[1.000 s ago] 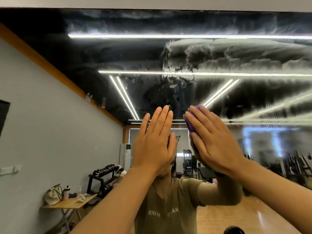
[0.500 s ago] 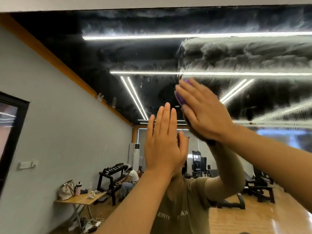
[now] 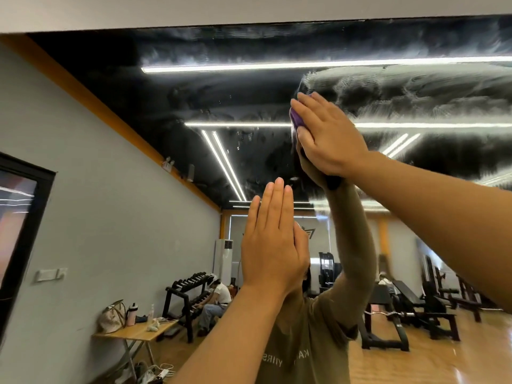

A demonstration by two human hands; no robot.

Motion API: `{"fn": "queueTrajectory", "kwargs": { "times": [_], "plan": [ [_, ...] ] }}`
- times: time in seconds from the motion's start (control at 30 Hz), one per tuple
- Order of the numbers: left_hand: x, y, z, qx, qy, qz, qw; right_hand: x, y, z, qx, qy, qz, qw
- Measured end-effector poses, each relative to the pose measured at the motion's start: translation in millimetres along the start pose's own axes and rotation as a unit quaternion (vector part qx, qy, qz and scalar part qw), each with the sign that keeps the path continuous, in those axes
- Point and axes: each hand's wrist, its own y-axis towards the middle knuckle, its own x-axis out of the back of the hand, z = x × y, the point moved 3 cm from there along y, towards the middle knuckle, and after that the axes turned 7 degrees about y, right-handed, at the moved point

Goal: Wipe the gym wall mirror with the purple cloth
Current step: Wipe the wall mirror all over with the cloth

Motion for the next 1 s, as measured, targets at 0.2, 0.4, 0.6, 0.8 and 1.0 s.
{"fn": "queueTrajectory", "kwargs": {
  "times": [0.2, 0.4, 0.6, 0.8, 1.0],
  "plan": [
    [3.2, 0.1, 3.7, 0.054, -0.053, -0.007, 0.997, -21.2, -95.4, 28.5, 0.074, 0.023, -0.005, 0.997],
    [4.4, -1.3, 16.4, 0.018, -0.032, 0.041, 0.998, -28.6, -194.6, 24.3, 0.21, -0.011, 0.072, 0.975],
    [8.1, -2.6, 22.5, 0.0, -0.034, 0.091, 0.995, -15.7, -136.2, -0.5, 0.211, -0.025, 0.085, 0.973],
    [9.7, -2.2, 22.3, 0.002, -0.037, 0.094, 0.995, -13.2, -91.7, 1.9, -0.011, 0.014, -0.054, 0.998],
    [9.9, -2.4, 26.7, -0.018, -0.047, 0.113, 0.992, -42.7, -210.1, 52.3, 0.108, 0.019, 0.0, 0.994]
  ]
}}
